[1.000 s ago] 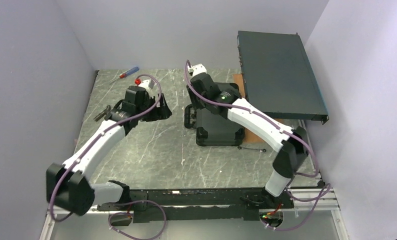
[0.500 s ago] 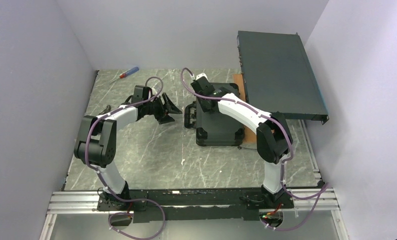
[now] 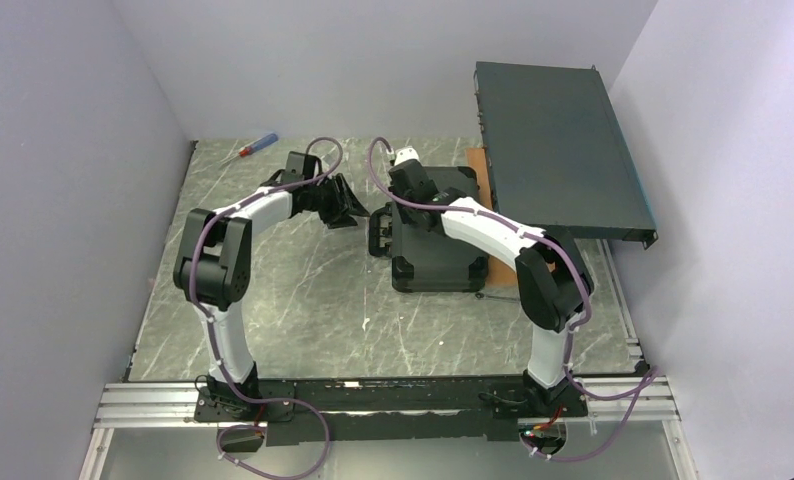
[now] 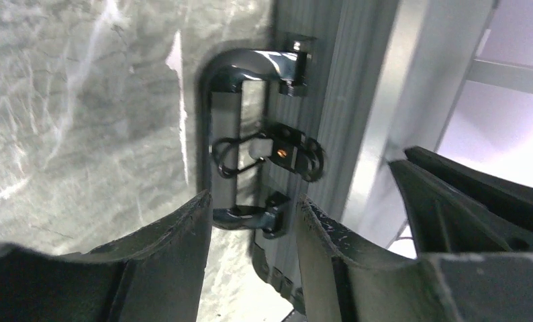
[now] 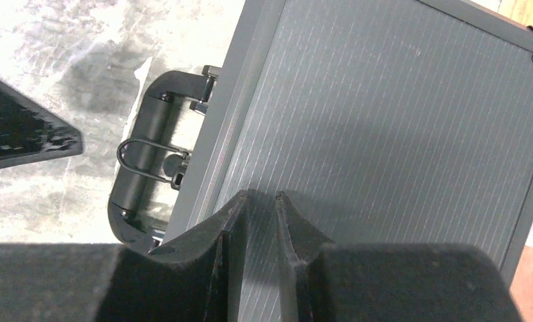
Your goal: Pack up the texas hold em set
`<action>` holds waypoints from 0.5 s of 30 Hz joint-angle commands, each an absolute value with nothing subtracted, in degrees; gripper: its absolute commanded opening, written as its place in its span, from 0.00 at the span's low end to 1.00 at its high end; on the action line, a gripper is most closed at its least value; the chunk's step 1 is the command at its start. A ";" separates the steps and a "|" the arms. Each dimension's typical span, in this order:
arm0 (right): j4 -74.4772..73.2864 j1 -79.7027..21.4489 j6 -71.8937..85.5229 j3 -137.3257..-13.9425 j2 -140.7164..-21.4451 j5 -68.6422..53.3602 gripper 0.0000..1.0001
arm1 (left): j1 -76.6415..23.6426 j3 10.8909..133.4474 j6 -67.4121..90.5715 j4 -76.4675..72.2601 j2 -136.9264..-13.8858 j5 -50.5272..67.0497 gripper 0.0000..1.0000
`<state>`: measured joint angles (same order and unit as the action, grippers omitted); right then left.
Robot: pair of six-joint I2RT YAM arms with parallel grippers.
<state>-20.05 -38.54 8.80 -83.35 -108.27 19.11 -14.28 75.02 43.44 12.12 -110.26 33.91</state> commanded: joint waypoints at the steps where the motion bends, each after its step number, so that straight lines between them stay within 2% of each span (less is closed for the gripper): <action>1: -24.01 -37.95 11.31 -76.92 -111.14 12.98 0.24 | -15.59 80.45 39.02 17.78 -113.82 29.56 0.53; 7: -23.54 -37.53 11.37 -75.70 -110.54 11.93 0.24 | -17.83 82.79 37.76 18.17 -117.15 27.60 0.52; 15: -22.87 -37.45 10.95 -75.50 -109.66 10.40 0.24 | -18.55 83.27 38.44 15.84 -119.89 28.80 0.38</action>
<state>-14.37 -37.30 10.35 -79.37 -106.56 15.27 -18.48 81.34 39.57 17.82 -119.24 28.53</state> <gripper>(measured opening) 0.244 0.403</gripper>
